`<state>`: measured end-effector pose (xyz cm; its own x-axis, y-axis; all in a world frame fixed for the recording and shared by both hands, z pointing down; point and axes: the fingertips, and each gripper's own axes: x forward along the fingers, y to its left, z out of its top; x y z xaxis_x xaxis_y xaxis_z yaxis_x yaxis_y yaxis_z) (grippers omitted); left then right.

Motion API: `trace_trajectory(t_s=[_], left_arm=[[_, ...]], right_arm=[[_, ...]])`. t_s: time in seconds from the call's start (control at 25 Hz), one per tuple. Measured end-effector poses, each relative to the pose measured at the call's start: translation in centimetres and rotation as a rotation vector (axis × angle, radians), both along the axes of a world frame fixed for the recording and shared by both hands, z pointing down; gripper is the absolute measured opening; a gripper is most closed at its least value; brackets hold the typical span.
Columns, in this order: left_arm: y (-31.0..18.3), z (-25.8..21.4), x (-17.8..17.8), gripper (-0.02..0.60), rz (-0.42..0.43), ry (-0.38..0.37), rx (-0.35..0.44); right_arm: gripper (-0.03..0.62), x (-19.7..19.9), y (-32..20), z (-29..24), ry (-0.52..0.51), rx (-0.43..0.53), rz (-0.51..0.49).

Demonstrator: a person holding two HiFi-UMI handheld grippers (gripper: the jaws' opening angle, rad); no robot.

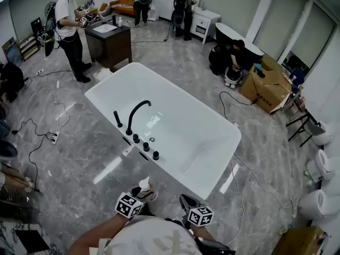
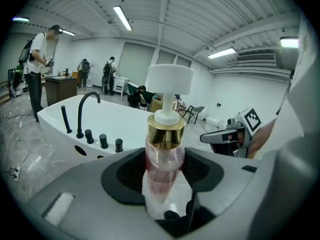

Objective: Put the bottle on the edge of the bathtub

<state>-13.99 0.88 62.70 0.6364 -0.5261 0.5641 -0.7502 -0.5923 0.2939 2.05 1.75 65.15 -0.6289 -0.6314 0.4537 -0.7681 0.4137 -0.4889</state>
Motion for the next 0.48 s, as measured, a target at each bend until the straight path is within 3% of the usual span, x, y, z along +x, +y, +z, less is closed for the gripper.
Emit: trace_trajectory(t_s=[0.48], left_arm=[[-3.5, 1.6, -4.2, 0.212, 0.117, -0.001, -0.026]], right_arm=[[0.006, -3.2, -2.1, -0.3, 0.033, 0.012, 0.145]])
